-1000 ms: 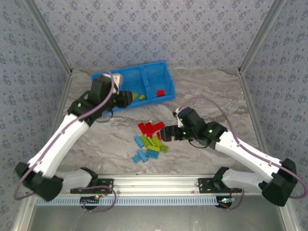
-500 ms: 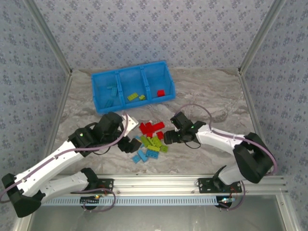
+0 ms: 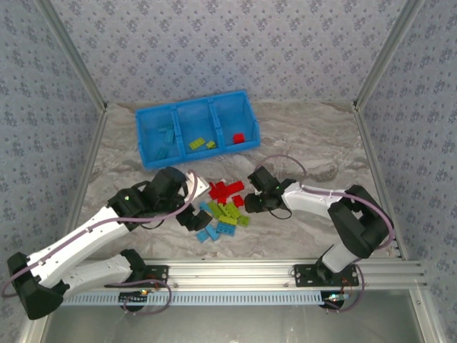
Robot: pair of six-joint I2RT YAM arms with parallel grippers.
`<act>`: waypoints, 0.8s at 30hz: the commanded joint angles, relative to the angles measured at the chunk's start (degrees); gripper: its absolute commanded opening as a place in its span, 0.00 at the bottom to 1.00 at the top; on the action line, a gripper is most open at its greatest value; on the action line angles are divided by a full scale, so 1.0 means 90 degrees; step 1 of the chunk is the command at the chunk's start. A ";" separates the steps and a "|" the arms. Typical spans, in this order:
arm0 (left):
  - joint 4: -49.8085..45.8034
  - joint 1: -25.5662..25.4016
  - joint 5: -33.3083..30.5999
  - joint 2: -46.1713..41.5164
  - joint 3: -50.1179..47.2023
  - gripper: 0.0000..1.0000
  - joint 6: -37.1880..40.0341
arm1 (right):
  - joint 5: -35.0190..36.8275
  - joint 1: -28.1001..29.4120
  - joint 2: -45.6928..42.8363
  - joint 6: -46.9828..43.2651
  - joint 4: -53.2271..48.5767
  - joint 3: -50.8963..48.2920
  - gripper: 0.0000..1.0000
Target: Sort the legos into containers by color
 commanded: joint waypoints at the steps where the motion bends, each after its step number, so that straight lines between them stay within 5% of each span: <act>1: -0.0043 -0.0036 -0.0051 -0.0210 0.0030 0.99 0.0390 | 0.0059 0.0139 0.0150 0.0060 -0.0073 0.0150 0.42; 11: -0.0090 0.0195 -0.0702 -0.0556 -0.0197 0.99 0.0326 | 0.1507 0.0143 -0.1921 0.0115 0.0440 0.0484 0.32; 24: -0.0183 0.0563 -0.0930 -0.0593 -0.0216 0.99 0.0260 | 0.0840 -0.1221 0.2655 -0.0765 0.0200 0.4941 0.32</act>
